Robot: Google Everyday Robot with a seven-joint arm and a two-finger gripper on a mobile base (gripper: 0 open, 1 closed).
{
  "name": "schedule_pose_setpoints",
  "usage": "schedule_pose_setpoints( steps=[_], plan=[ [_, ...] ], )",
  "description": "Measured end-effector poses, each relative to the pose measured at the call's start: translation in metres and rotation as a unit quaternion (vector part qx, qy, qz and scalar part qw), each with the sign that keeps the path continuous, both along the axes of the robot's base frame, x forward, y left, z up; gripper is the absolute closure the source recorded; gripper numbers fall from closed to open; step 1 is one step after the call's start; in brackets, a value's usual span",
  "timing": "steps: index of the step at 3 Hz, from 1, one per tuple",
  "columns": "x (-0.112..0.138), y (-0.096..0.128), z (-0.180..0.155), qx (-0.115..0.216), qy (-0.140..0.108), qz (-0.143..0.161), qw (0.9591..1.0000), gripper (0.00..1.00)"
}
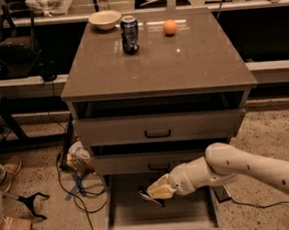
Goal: Place rxbar blueberry into bottom drawer
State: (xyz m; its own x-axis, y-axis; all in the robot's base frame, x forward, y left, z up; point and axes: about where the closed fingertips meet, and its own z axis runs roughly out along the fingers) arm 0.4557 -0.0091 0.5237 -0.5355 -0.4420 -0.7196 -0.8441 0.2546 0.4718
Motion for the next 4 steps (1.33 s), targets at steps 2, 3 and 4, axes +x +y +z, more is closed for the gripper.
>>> schedule_pose_setpoints(
  steps=[2, 3, 4],
  plan=[
    [0.042, -0.005, -0.094, 0.028, -0.019, -0.089, 0.9955, 1.0],
    [0.07, -0.004, -0.151, 0.069, -0.016, -0.131, 0.9888, 1.0],
    [0.083, 0.004, -0.203, 0.093, 0.007, -0.152, 0.984, 0.82]
  ],
)
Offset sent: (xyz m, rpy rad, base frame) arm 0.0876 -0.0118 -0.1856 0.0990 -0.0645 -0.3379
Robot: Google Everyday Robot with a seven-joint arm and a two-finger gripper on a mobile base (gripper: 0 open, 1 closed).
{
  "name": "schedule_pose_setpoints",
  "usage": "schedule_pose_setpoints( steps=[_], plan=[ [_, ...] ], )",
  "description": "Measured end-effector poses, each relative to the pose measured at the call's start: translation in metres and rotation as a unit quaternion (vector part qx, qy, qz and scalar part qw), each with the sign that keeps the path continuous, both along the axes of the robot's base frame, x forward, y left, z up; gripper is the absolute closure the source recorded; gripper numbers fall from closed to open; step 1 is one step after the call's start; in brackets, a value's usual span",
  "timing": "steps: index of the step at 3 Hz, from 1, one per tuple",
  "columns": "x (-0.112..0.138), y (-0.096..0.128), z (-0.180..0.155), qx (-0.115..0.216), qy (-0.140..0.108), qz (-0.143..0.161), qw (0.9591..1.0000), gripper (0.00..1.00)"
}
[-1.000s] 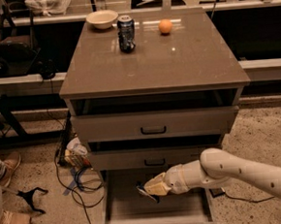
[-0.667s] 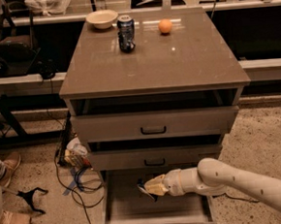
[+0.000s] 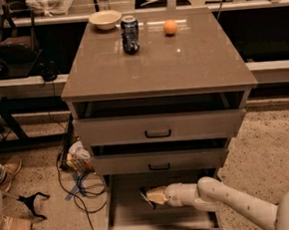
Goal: Place rxbar blueberry into bottom drawer
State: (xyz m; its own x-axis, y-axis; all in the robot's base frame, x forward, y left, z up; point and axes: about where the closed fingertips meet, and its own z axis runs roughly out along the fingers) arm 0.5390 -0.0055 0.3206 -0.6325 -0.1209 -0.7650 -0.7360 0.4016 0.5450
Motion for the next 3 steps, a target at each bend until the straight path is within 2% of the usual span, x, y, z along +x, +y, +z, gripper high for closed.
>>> schedule_pose_setpoints(
  steps=[1, 3],
  plan=[
    [0.007, 0.008, -0.046, 0.013, 0.029, -0.008, 0.9995, 0.51],
    [0.008, 0.007, -0.067, 0.01, 0.043, -0.017, 0.9989, 0.04]
  ],
)
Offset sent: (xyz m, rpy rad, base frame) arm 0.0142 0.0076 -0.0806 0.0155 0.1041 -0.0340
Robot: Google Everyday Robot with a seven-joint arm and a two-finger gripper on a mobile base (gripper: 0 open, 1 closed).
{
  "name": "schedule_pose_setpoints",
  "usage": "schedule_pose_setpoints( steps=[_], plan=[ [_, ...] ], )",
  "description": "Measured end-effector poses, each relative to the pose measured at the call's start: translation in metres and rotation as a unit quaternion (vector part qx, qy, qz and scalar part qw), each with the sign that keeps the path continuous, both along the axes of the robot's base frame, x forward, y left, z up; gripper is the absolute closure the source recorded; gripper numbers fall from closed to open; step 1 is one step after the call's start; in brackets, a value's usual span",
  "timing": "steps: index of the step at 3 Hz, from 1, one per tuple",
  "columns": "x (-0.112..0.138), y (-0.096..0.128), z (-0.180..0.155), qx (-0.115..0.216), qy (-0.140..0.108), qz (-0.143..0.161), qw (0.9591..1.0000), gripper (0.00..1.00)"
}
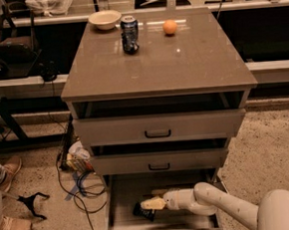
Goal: Place rxbar blueberry into bottom drawer
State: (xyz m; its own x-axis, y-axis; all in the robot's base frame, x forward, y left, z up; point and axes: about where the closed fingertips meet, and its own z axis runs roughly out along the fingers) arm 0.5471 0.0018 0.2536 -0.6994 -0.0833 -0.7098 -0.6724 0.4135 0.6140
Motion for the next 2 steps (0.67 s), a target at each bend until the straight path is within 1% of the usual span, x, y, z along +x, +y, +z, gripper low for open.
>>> schedule_pose_setpoints(
  steps=[1, 2],
  plan=[
    [-0.009, -0.016, 0.01, -0.003, -0.008, -0.015, 0.9999, 0.0],
    [-0.036, -0.06, 0.028, -0.003, -0.015, -0.042, 0.999, 0.0]
  ],
)
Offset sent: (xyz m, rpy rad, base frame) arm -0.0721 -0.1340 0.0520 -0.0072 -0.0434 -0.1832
